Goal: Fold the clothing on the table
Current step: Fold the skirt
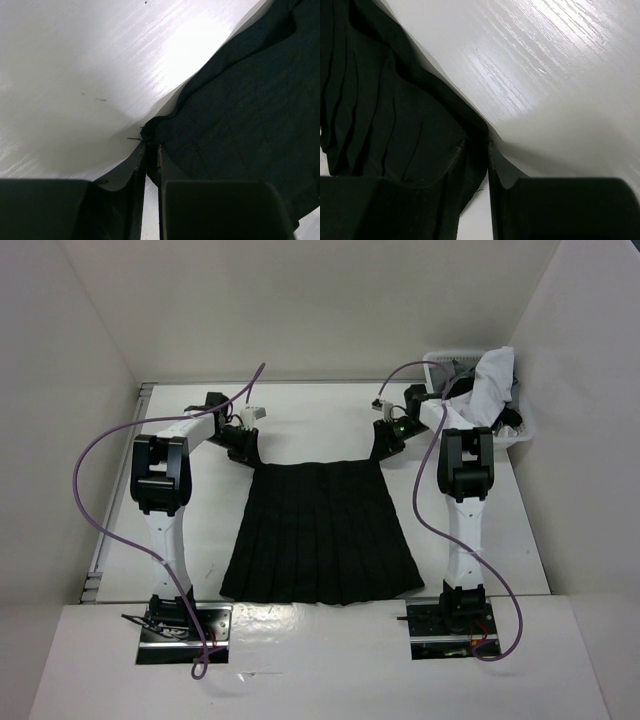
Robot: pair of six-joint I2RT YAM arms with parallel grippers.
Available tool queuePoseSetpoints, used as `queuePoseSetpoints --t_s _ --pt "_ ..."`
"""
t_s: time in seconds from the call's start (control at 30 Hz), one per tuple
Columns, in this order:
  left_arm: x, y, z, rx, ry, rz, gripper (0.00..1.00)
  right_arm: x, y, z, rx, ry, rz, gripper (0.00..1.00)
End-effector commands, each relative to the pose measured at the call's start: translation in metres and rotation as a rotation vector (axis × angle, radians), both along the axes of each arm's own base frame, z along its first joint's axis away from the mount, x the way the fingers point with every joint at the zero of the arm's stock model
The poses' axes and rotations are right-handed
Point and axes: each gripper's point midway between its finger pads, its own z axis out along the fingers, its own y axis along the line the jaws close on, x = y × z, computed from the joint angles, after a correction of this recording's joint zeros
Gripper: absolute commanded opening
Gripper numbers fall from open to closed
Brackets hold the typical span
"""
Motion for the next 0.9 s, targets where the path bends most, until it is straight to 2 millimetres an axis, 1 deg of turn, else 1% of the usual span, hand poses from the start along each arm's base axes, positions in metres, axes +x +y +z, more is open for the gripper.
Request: queuePoseSetpoints --t_s 0.0,0.07,0.1,0.13,0.17,0.2,0.23,0.27,0.3,0.37,0.4,0.47,0.5,0.53,0.57,0.6,0.63,0.67,0.73,0.77,0.83,0.87 --pt "-0.002 0.002 -0.004 0.021 0.003 -0.035 0.00 -0.012 0.005 -0.007 -0.026 0.019 0.039 0.28" --pt "-0.002 0.002 -0.004 0.021 0.003 -0.035 0.00 -0.012 0.005 -0.007 -0.026 0.019 0.039 0.22" --pt "-0.002 0.002 -0.004 0.021 0.003 -0.035 0.00 -0.012 0.005 -0.007 -0.026 0.019 0.039 0.13" --pt "-0.002 0.002 -0.004 0.021 0.003 -0.035 0.00 -0.012 0.005 -0.007 -0.026 0.019 0.039 0.08" --pt "0.003 0.005 -0.001 0.021 -0.009 -0.025 0.00 -0.009 0.004 -0.005 -0.034 0.009 0.037 0.02" --pt "0.006 0.007 0.000 0.033 -0.025 -0.029 0.00 -0.009 0.004 -0.005 -0.034 0.009 0.037 0.00" --pt "0.009 0.007 0.006 0.032 -0.043 -0.029 0.00 -0.006 0.004 -0.003 -0.034 -0.002 0.037 0.00" --pt "0.011 0.008 0.009 0.041 -0.045 -0.026 0.00 -0.003 0.003 0.000 -0.042 -0.008 0.035 0.00" --pt "0.018 0.010 0.016 0.051 -0.072 -0.030 0.00 0.004 0.004 0.007 -0.040 -0.037 0.035 0.00" --pt "0.029 0.015 0.025 0.059 -0.107 -0.018 0.00 0.013 0.003 0.017 -0.047 -0.068 0.032 0.00" --pt "0.038 0.019 0.035 0.059 -0.133 -0.008 0.00 0.022 0.003 0.029 -0.053 -0.098 0.023 0.00" --pt "0.045 0.019 0.046 0.061 -0.166 -0.013 0.00 0.032 0.004 0.044 -0.050 -0.138 0.022 0.00" --pt "0.051 0.025 0.050 0.070 -0.183 -0.001 0.00 0.042 0.003 0.057 -0.057 -0.179 0.018 0.00" --pt "0.055 0.029 0.055 0.071 -0.197 0.009 0.00 0.045 0.004 0.061 -0.054 -0.180 0.009 0.00" --pt "0.060 0.029 0.061 0.068 -0.212 0.016 0.00 0.056 0.004 0.070 -0.060 -0.222 0.005 0.00" --pt "0.061 0.034 0.066 0.069 -0.221 0.027 0.00 0.057 0.008 0.077 -0.058 -0.235 0.013 0.00" --pt "0.067 0.034 0.071 0.066 -0.241 0.036 0.00 0.059 0.006 0.076 -0.074 -0.230 0.002 0.00" --pt "0.071 0.034 0.078 0.062 -0.264 0.046 0.00 0.066 0.004 0.084 -0.087 -0.257 -0.012 0.00" --pt "0.075 0.037 0.089 0.080 -0.298 0.064 0.00 0.074 0.002 0.091 -0.102 -0.288 -0.030 0.00" --pt "0.080 0.037 0.100 0.079 -0.336 0.066 0.00 0.083 0.000 0.099 -0.116 -0.321 -0.049 0.00" --pt "0.081 0.042 0.103 0.109 -0.353 0.089 0.00 0.089 -0.002 0.108 -0.131 -0.347 -0.067 0.00" --pt "0.084 0.044 0.114 0.117 -0.386 0.096 0.00 0.093 -0.003 0.116 -0.136 -0.375 -0.073 0.00"
